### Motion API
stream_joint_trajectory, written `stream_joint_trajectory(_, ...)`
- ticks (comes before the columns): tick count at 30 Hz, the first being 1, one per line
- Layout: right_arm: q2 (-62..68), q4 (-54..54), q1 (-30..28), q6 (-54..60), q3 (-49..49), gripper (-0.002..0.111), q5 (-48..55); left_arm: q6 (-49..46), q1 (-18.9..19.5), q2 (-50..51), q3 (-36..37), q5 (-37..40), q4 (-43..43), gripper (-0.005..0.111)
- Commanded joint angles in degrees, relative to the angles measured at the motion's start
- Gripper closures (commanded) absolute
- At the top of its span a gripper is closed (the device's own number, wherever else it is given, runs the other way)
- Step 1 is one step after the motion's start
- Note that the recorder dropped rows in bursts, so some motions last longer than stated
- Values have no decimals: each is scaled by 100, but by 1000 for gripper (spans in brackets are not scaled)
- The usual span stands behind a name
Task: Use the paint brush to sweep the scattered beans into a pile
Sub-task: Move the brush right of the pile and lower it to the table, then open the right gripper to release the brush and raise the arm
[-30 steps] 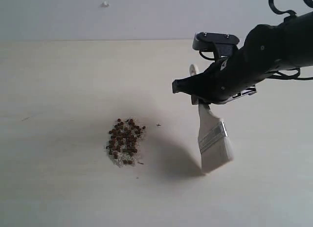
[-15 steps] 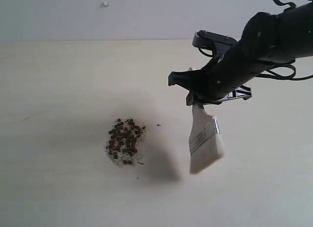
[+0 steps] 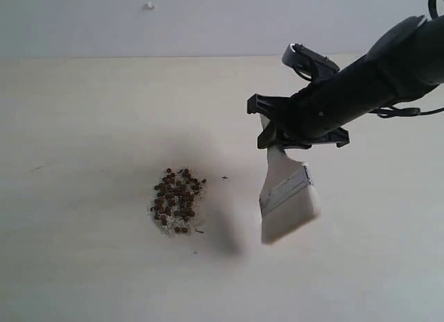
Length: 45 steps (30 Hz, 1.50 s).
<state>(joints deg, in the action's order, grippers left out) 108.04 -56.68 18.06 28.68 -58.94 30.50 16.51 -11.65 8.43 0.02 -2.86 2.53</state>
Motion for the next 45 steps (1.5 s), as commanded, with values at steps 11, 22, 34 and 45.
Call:
stream_joint_trajectory(11,652,-679,-23,1037,-31,108,-245,20,-33,-36,-2,7,-20,107)
stream_joint_trajectory(22,688,-679,-11,1449,-31,107,-540,20,-33,-36,-2,7,-20,107)
stream_joint_trajectory(34,688,-552,-11,1473,-31,58,-691,20,-33,-36,-2,7,-20,107)
stream_joint_trajectory(45,-391,612,-11,1473,-31,56,-2580,20,-33,-36,-2,7,-20,107)
